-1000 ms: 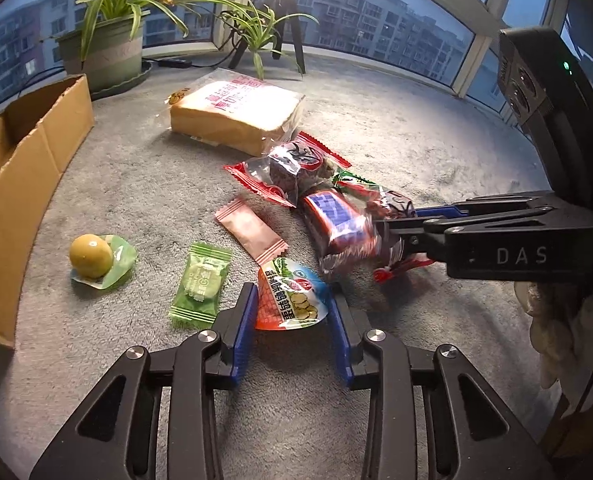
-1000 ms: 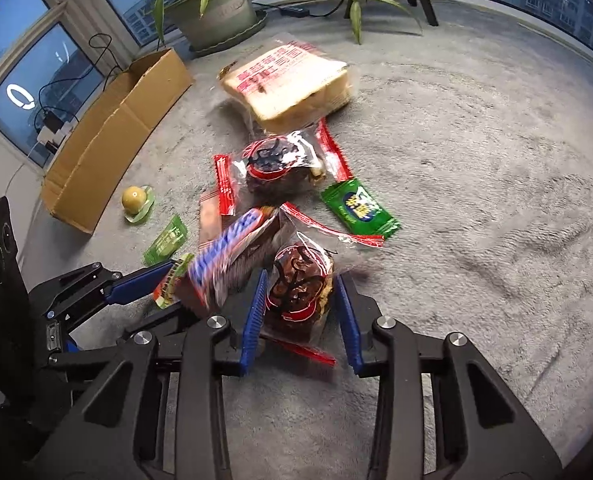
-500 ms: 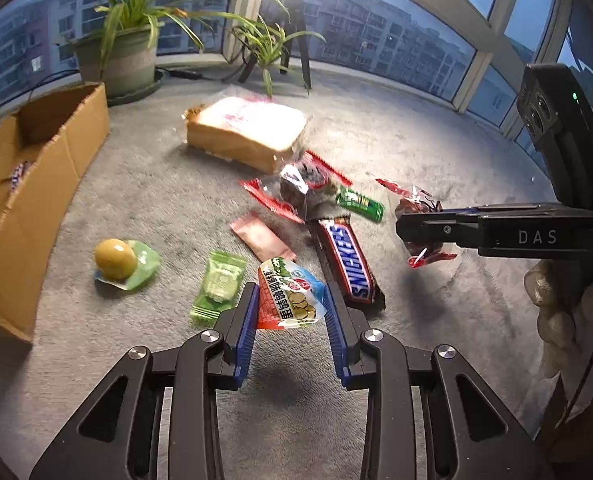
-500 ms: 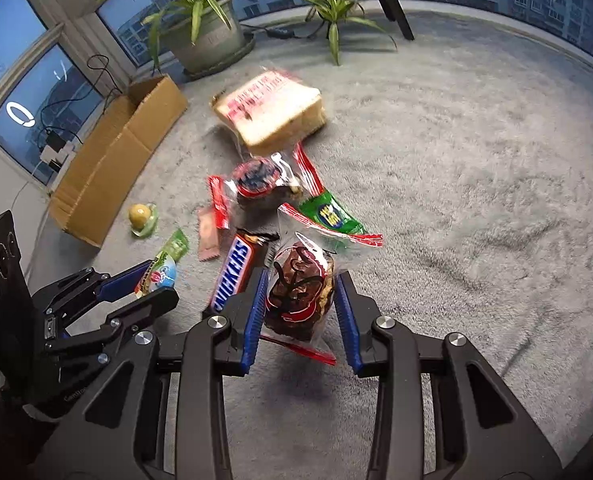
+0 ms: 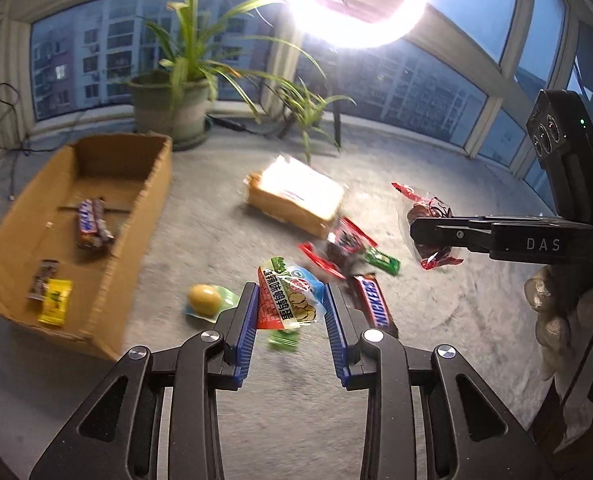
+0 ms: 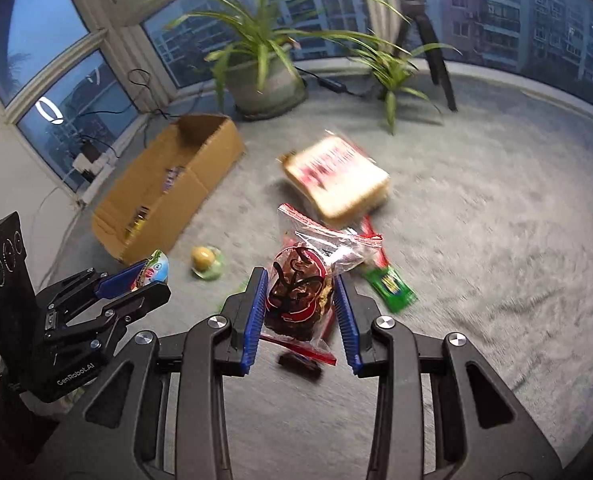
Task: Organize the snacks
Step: 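Carry both held snacks over the box and open both tools, then move the left tool over the green candy while the right tool moves over a Snickers bar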
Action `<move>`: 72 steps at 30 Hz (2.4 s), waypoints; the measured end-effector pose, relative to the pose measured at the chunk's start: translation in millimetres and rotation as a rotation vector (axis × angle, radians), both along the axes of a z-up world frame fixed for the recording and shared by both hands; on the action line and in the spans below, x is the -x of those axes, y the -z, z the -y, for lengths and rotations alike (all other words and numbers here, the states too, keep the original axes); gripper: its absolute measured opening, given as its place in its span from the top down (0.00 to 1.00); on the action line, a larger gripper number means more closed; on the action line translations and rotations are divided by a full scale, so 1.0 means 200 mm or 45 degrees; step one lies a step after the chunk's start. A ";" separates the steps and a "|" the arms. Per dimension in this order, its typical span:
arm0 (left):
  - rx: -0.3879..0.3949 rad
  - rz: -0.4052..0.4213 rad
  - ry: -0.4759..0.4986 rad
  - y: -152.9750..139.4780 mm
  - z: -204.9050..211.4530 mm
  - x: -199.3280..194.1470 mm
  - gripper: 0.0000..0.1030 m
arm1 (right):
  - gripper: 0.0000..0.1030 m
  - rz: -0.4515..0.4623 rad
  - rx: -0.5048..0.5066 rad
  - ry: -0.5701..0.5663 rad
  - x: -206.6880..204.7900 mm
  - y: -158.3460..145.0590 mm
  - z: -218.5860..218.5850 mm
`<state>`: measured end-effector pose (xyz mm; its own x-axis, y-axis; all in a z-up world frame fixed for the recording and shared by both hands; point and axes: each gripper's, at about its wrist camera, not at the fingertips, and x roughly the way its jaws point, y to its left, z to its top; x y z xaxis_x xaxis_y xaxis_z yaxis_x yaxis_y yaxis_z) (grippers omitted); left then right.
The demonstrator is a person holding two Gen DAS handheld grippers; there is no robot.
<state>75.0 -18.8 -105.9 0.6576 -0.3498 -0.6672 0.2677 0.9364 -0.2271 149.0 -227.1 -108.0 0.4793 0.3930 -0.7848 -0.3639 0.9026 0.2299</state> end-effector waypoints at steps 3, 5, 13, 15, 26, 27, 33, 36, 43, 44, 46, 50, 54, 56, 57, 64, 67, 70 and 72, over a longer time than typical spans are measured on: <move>0.003 0.019 -0.040 -0.03 -0.08 0.00 0.70 | 0.66 0.025 -0.005 -0.031 -0.01 -0.04 -0.09; 0.008 0.029 -0.065 -0.05 -0.14 0.00 0.70 | 0.66 0.038 -0.013 -0.054 -0.03 -0.06 -0.15; -0.015 0.075 -0.158 -0.12 -0.37 -0.04 0.70 | 0.66 0.096 -0.015 -0.146 -0.11 -0.13 -0.44; -0.020 0.082 -0.179 -0.13 -0.43 -0.06 0.70 | 0.66 0.100 -0.015 -0.169 -0.15 -0.14 -0.53; -0.009 0.058 -0.294 -0.09 -0.75 -0.21 0.70 | 0.66 0.097 -0.012 -0.253 -0.31 -0.10 -0.90; -0.013 0.050 -0.305 -0.08 -0.79 -0.22 0.70 | 0.66 0.094 -0.007 -0.257 -0.32 -0.08 -0.92; -0.036 0.021 -0.327 -0.02 -0.87 -0.28 0.70 | 0.66 0.071 0.010 -0.289 -0.38 -0.01 -1.08; -0.046 0.008 -0.329 0.00 -0.89 -0.31 0.70 | 0.66 0.058 0.013 -0.306 -0.40 0.01 -1.15; -0.053 -0.017 -0.347 0.03 -0.92 -0.33 0.65 | 0.51 0.057 0.034 -0.338 -0.42 0.04 -1.24; -0.050 -0.023 -0.349 0.03 -0.92 -0.33 0.63 | 0.36 0.064 0.031 -0.337 -0.42 0.04 -1.25; -0.052 -0.031 -0.360 0.04 -0.93 -0.34 0.60 | 0.29 0.090 0.020 -0.329 -0.42 0.02 -1.24; -0.060 -0.033 -0.372 0.03 -0.93 -0.34 0.55 | 0.29 0.101 0.015 -0.330 -0.41 0.00 -1.22; -0.067 -0.015 -0.371 0.01 -0.92 -0.32 0.55 | 0.29 0.108 0.005 -0.308 -0.41 -0.03 -1.16; -0.064 -0.007 -0.368 0.00 -0.90 -0.31 0.55 | 0.29 0.110 -0.002 -0.290 -0.40 -0.05 -1.10; -0.059 -0.002 -0.365 -0.01 -0.89 -0.30 0.55 | 0.29 0.110 -0.005 -0.283 -0.40 -0.06 -1.08; -0.038 0.029 -0.319 -0.05 -0.77 -0.24 0.55 | 0.29 0.127 -0.005 -0.212 -0.35 -0.13 -0.79; -0.027 0.037 -0.293 -0.07 -0.70 -0.22 0.55 | 0.29 0.127 -0.014 -0.174 -0.32 -0.16 -0.66; -0.010 0.033 -0.258 -0.08 -0.62 -0.19 0.55 | 0.29 0.122 -0.008 -0.138 -0.28 -0.17 -0.51; -0.010 0.026 -0.238 -0.08 -0.57 -0.17 0.55 | 0.29 0.112 0.005 -0.109 -0.26 -0.16 -0.42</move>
<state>108.4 94.3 -90.8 0.7240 -0.2149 -0.6555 0.0933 0.9720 -0.2156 201.2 -143.8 -75.3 0.5109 0.4329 -0.7427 -0.4586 0.8680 0.1905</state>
